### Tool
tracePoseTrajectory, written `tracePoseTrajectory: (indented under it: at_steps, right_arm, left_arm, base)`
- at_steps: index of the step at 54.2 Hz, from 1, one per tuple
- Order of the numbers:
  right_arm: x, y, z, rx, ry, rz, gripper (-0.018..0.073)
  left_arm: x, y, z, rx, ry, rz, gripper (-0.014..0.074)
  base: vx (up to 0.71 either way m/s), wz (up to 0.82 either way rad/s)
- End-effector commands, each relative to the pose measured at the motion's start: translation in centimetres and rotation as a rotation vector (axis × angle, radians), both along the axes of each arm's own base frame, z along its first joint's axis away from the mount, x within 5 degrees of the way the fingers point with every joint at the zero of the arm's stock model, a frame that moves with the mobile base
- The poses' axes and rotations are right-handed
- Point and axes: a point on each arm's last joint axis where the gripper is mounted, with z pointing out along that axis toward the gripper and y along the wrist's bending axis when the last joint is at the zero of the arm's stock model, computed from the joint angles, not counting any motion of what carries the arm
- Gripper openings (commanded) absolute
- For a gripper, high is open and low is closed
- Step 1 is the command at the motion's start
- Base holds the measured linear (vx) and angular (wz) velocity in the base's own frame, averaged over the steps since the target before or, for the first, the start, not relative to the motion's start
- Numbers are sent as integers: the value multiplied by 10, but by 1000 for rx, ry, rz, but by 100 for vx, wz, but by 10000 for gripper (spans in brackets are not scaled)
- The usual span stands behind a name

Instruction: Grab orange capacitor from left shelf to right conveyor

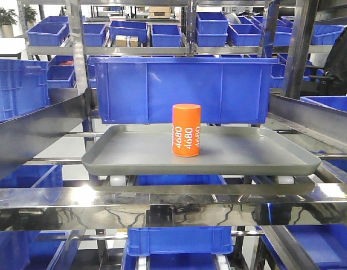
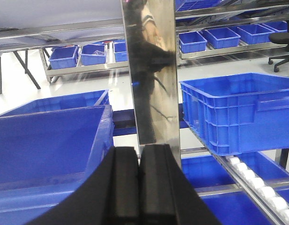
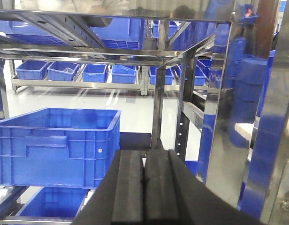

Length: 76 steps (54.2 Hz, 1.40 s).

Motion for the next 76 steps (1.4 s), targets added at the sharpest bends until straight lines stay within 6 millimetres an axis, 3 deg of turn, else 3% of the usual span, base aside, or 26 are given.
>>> tracePoseTrajectory:
  at_steps: [1,32,45,51,61,76]
  right_arm:
    - [-1,1,5,-11,-83,7,-8]
    - [-1,1,5,-11,-84,7,-8]
    - [-2,1,15,-15,-174,13,-8]
    - [-6,1,34,-11,-242,14,-8]
    - [-25,0,95,-20,-349,4,-8]
    - [-29,-2,170,-15,-228,-19,-8]
  left_arm:
    - [1,0,-3,-4,-63,-2,-6]
    - [1,0,-3,-4,-63,-2,-6]
    - [1,0,-3,-4,-63,-2,-6]
    - [1,0,-3,-4,-63,-2,-6]
    - [1,0,-3,-4,-63,-2,-6]
    - [1,0,-3,-4,-63,-2,-6]
  base:
    - [0,0]
    - [0,0]
    - [0,0]
    - [0,0]
    - [0,0]
    - [0,0]
